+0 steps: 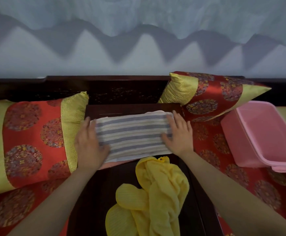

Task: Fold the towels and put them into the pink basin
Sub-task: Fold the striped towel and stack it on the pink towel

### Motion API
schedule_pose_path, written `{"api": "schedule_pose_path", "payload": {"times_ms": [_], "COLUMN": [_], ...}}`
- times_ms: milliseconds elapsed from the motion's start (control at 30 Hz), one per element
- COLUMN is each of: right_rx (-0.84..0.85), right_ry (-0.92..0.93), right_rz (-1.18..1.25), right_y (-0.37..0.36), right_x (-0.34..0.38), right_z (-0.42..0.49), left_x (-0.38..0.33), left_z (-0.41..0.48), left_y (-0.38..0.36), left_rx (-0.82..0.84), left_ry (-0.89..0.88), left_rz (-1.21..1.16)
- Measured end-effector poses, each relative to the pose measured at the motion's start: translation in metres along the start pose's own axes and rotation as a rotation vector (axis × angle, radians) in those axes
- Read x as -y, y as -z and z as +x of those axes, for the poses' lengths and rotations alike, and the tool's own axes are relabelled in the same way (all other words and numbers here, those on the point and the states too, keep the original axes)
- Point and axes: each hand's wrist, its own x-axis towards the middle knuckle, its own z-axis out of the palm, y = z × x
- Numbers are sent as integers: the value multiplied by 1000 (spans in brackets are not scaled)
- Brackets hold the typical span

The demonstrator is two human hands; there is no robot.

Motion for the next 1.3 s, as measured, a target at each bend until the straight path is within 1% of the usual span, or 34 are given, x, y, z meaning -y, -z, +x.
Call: {"api": "schedule_pose_path", "payload": {"times_ms": [33,67,100,133,200,333,433,500,567,633,667,700,733,800,833,867,900,933,967,1000,1033,1100,1200,1233,1300], "right_rx": [42,107,189,271,366,379,408,431,425,472,497,472,380,120,67,84,128,153,138,108,70,-23,-132,-152,-148], "right_ry": [142,252,320,341,285,173,144,151,169,180,176,147,64,-249,-423,-547,-598,-603,-602,-606,-599,-517,-279,-222,-179], "right_rz": [-76,-138,-190,-229,-239,-165,-136,-72,17,107,160,221,303,476,540,570,558,539,520,506,489,462,473,456,418], "right_y": [0,-4,-11,-18,-33,-42,-40,-30,-16,0,4,6,6,2,0,-1,-3,-4,-6,-5,-5,-3,6,9,8], "right_x": [9,17,23,27,26,25,27,25,20,12,6,2,-2,-8,-11,-12,-12,-12,-12,-10,-9,-6,2,3,3], "right_z": [2,5,7,9,10,8,8,10,8,2,-1,-4,-6,1,7,13,17,20,22,24,25,25,24,25,33], "left_x": [-9,-10,-13,-12,-4,2,-2,-5,-2,8,15,28,32,37,32,27,23,21,19,15,13,9,8,11,22], "left_z": [2,3,4,3,3,22,29,23,7,-8,-11,-11,-10,4,12,21,29,35,40,44,44,42,30,26,19], "left_y": [-4,-16,-26,-37,-53,-55,-49,-40,-26,-17,-14,-16,-15,-16,-14,-13,-14,-14,-14,-12,-10,-7,1,4,4], "left_rx": [27,85,152,227,324,382,455,460,472,489,463,426,334,100,15,-2,13,45,67,71,70,35,-115,-155,-177], "left_ry": [-110,-171,-180,-153,-109,-166,-153,-153,-239,-337,-338,-289,-217,81,270,463,610,701,743,748,708,528,167,85,26], "left_rz": [84,153,222,281,367,425,395,312,254,239,205,124,-4,-327,-455,-550,-609,-628,-634,-621,-574,-417,-169,-106,-46]}}
